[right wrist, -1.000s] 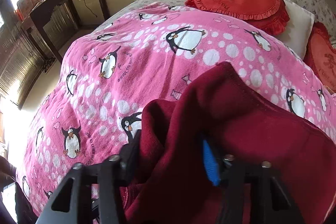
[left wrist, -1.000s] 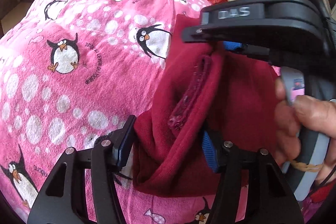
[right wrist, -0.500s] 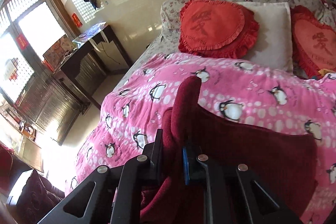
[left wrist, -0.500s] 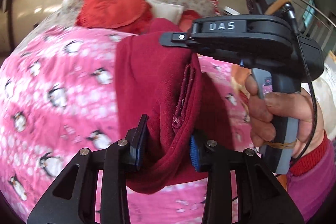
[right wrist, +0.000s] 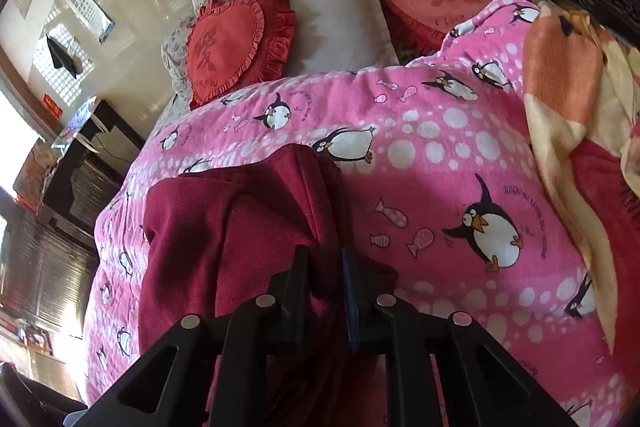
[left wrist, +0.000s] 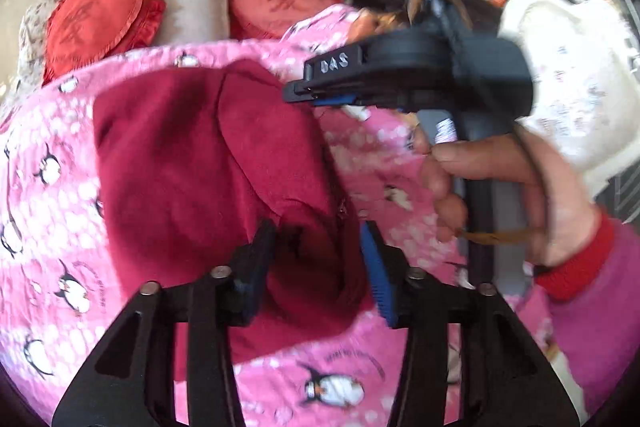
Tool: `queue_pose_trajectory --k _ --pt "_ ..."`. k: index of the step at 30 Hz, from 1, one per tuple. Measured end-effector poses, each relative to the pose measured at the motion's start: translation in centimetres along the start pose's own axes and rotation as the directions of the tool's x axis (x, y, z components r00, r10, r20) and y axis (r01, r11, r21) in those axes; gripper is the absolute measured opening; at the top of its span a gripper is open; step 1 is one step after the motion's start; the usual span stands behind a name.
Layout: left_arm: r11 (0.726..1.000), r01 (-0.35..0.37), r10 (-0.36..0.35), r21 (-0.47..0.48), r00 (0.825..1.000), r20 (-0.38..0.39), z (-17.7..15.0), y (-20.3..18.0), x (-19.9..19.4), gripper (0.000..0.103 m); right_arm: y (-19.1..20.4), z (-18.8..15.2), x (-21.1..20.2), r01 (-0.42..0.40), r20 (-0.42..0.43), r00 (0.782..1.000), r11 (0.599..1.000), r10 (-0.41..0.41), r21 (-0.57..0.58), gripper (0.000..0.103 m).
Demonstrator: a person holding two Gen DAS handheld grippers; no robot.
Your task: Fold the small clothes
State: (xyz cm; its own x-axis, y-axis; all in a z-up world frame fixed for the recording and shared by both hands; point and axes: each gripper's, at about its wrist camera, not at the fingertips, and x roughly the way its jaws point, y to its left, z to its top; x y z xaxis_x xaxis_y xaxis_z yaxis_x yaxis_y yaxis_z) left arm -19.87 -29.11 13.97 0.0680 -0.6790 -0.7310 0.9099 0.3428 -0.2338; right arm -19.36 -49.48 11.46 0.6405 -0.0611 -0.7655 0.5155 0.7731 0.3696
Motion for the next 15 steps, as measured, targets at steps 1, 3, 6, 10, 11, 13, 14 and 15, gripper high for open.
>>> queue_pose_trajectory --k 1,3,6,10,11,13,14,15 --pt "1.0 0.03 -0.03 -0.009 1.0 0.007 0.1 0.5 -1.3 0.059 -0.1 0.0 -1.2 0.002 0.028 1.0 1.0 -0.002 0.011 0.03" --pt "0.999 0.047 -0.046 -0.027 0.997 0.058 -0.1 1.7 -4.1 0.071 0.5 -0.1 -3.3 -0.012 0.07 0.997 1.0 0.011 0.016 0.036" --pt "0.999 -0.044 0.047 -0.031 0.994 0.101 -1.2 2.6 -6.3 0.071 1.9 -1.0 -6.1 -0.131 0.072 0.989 0.991 0.131 -0.002 0.041" --pt "0.976 -0.204 0.207 -0.075 0.978 0.033 -2.8 4.7 -4.7 0.071 4.0 -4.2 -6.5 -0.133 0.0 0.991 0.99 0.133 -0.044 0.045" --pt "0.976 -0.201 0.202 -0.085 0.979 0.013 -3.2 5.1 -4.0 0.071 4.4 -5.0 -5.8 -0.133 -0.037 0.991 0.99 0.131 -0.041 0.045" --pt "0.978 -0.19 0.188 -0.087 0.982 -0.031 -4.0 5.0 -2.3 0.071 5.3 -6.5 -3.9 -0.114 -0.105 0.989 0.991 0.107 -0.063 0.043" --pt "0.978 -0.196 0.192 -0.078 0.98 -0.054 -4.2 5.1 -1.3 0.071 5.3 -7.1 -3.3 -0.081 -0.112 0.991 0.993 0.071 -0.085 0.038" --pt "0.978 -0.196 0.191 -0.072 0.979 -0.073 -4.7 4.7 -0.4 0.071 5.6 -7.5 -2.9 -0.037 -0.107 0.994 0.991 0.023 -0.132 0.021"
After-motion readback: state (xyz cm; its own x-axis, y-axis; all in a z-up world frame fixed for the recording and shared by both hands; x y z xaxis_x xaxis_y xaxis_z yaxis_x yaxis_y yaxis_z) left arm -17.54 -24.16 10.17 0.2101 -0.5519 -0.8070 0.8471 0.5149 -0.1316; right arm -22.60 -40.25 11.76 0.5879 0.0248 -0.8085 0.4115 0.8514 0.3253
